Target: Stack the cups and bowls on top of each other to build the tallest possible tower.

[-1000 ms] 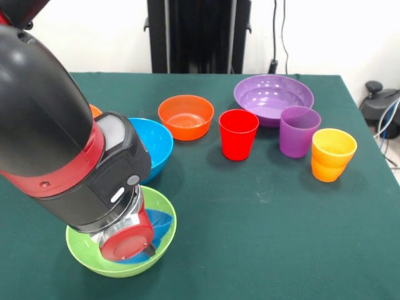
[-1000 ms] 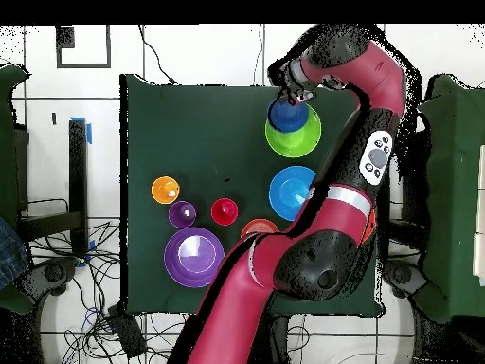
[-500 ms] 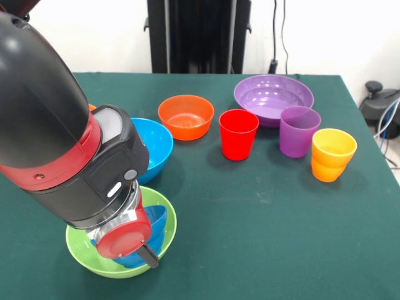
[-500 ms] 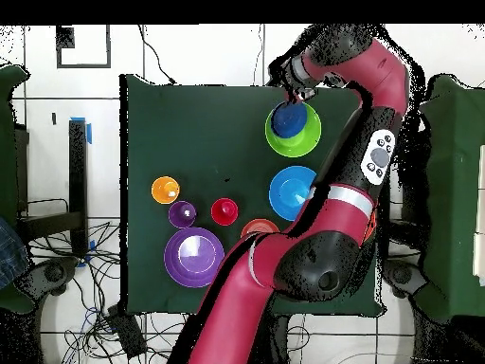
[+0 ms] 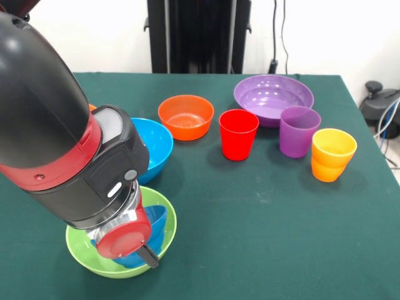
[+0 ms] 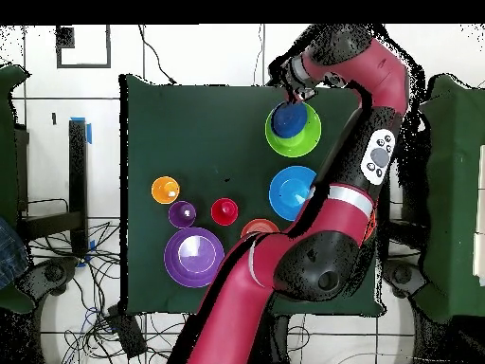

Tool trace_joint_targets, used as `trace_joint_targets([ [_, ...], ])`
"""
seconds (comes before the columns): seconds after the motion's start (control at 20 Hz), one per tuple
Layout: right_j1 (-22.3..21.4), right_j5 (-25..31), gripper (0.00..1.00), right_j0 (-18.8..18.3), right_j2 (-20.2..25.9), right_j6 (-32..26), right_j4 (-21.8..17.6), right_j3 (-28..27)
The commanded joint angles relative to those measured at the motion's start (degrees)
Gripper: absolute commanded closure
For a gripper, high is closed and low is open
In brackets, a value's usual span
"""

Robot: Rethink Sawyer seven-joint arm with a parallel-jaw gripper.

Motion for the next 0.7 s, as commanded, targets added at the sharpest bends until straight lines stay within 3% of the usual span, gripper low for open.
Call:
trace_joint_targets([
  [0.05, -0.8, 5.1, 0.00, -0.3, -0.6, -9.5, 0.9, -0.4],
  [0.25, -1.9, 7.3, 0.00, -1.1, -1.9, -8.4, 1.6, -0.5],
  [0.4, -2.6, 9.0, 0.00, -2.4, -4.9, -7.6, 4.8, -1.3],
  [0.7, -4.1, 7.2, 0.00, -4.6, -11.5, -3.1, 13.9, -2.5],
])
